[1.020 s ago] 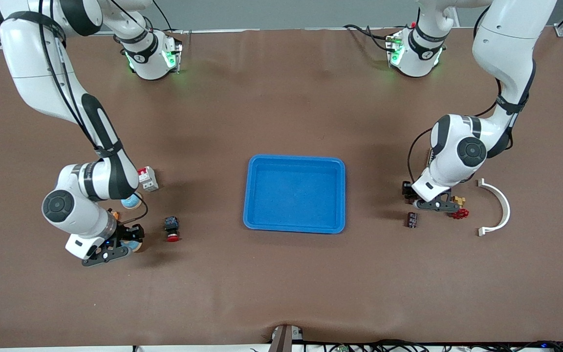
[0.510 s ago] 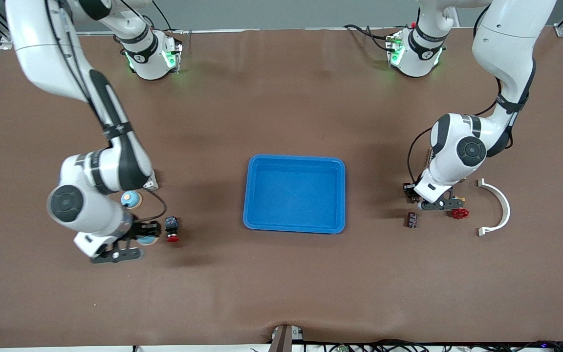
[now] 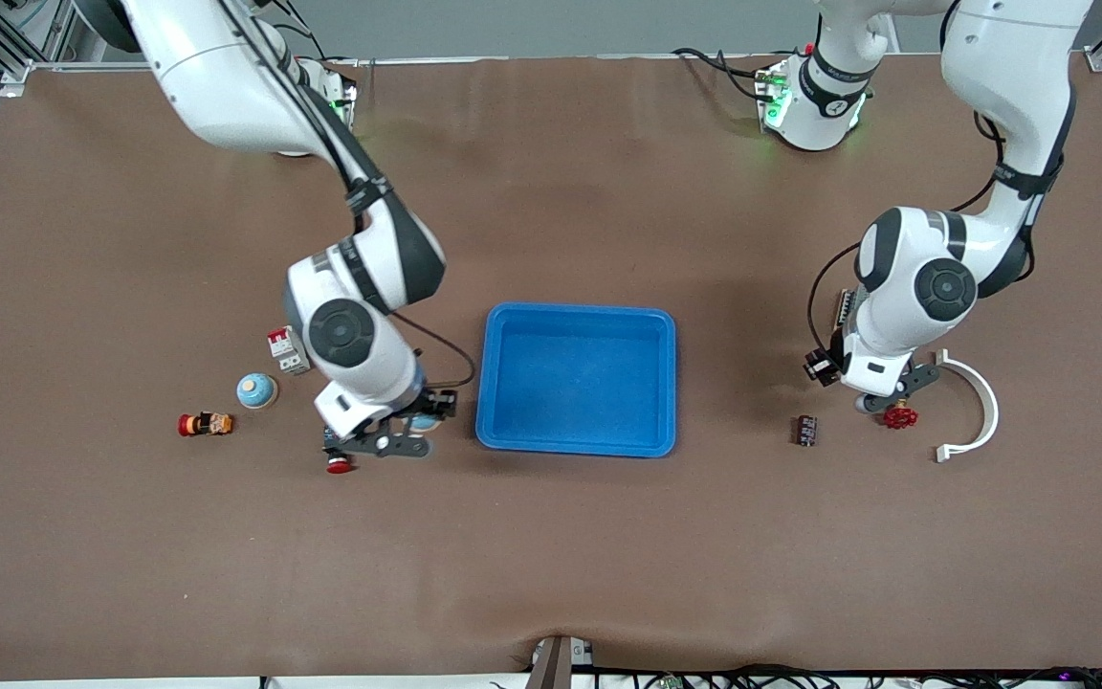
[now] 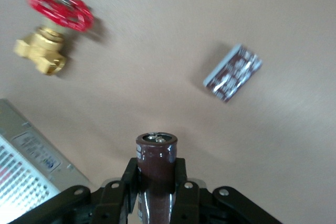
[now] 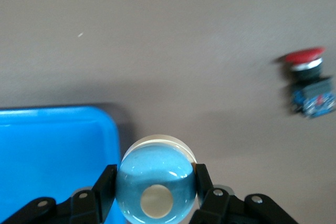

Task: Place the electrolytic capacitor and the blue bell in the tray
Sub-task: 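Carry the bell and the capacitor over the blue tray with both grippers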

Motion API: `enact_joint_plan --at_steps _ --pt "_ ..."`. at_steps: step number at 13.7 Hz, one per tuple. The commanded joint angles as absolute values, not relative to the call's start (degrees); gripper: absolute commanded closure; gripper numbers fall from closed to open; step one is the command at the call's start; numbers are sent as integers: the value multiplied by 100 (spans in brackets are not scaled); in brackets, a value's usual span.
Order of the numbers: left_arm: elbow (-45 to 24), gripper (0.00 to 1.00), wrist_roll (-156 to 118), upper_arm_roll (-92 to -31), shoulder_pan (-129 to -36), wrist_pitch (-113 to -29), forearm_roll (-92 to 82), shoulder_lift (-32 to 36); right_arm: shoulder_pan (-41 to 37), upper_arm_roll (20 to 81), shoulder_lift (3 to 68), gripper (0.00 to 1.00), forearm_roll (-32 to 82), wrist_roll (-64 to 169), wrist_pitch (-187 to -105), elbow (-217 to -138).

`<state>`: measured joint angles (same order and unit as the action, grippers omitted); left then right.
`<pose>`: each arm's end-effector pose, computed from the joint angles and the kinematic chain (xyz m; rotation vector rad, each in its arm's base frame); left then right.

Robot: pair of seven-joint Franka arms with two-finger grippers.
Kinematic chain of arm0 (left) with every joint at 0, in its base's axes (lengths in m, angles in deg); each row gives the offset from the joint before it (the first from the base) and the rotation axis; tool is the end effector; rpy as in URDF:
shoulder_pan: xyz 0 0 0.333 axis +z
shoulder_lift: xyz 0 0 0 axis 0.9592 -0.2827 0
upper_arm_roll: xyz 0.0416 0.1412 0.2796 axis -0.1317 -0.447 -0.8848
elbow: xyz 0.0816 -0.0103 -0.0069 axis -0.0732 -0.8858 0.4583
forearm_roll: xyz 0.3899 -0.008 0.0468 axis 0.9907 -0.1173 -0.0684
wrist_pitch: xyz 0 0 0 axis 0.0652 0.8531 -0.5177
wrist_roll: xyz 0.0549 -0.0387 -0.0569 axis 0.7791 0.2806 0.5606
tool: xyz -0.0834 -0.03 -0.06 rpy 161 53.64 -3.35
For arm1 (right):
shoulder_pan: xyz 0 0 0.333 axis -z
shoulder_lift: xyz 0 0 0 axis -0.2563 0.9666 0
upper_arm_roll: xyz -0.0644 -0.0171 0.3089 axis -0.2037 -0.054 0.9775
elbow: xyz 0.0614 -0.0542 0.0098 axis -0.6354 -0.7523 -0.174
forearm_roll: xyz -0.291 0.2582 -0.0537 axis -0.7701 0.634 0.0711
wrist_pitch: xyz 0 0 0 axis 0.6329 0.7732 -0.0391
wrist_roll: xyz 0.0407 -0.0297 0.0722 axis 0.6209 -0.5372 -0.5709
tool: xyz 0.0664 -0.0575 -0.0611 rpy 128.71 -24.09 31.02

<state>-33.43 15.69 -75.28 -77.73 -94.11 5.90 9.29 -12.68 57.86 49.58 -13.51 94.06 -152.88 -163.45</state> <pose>0.5641 -0.0838 0.2521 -3.0195 -0.8399 0.0313 0.6239 0.3498 0.2943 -3.1298 0.1825 -0.0001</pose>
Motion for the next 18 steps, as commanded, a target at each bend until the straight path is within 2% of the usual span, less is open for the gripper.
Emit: enact_joint_plan --at_steps 1,4,8,18 --pt "-3038 100 2582 -7496 -7780 -8704 602 1265 -1660 5714 4891 43 -1317 10007 -15363 -16417" --pt "-2782 100 3671 -7260 -7797 -8263 593 1283 -1968 5714 4969 43 -1317 10351 -15477 -16478" --pt "-2702 100 4981 -6978 -7806 -8262 593 1283 -2320 5714 5022 43 -1317 10597 -15908 -16900" --pt "-2544 100 8305 -6056 -7806 -8429 663 1283 -2698 5705 5286 41 -1326 10993 -16206 -16945"
